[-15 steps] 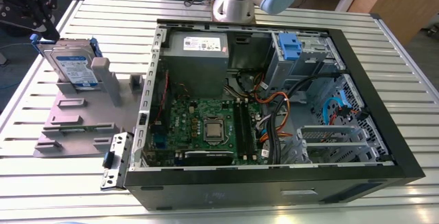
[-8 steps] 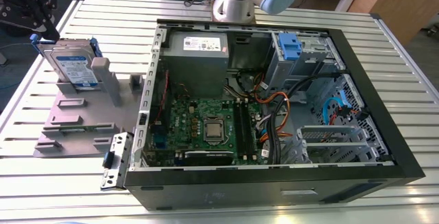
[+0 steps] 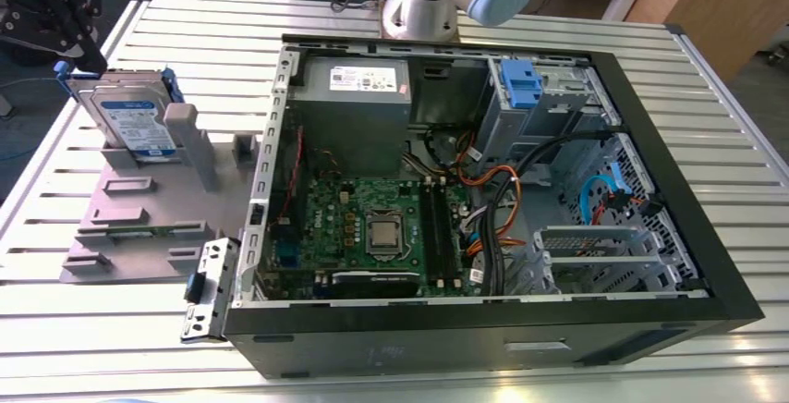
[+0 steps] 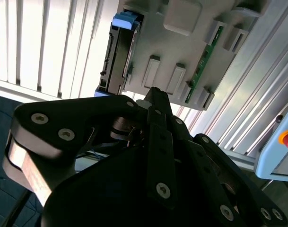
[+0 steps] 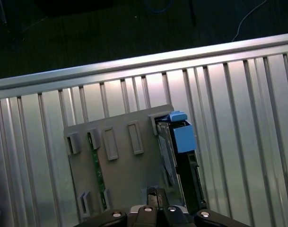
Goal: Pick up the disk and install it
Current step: 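Pick up the disk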
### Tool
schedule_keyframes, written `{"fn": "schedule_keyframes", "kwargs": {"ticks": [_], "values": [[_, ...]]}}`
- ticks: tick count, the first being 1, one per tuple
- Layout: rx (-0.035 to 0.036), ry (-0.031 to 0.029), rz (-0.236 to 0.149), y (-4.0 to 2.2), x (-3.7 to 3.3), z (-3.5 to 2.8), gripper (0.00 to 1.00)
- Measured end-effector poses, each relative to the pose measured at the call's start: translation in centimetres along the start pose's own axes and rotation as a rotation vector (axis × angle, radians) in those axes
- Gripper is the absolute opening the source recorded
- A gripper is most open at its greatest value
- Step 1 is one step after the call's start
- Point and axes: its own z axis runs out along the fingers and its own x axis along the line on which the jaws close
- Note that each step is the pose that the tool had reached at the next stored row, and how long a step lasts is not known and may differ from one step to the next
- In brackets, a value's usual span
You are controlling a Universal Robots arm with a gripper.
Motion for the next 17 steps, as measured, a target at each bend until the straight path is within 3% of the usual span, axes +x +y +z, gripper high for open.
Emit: {"fn": "schedule_keyframes", "kwargs": {"ticks": [17], "values": [[-0.0007, 0.0016, -0.048, 0.00, 0.00, 0.00, 0.11]]}}
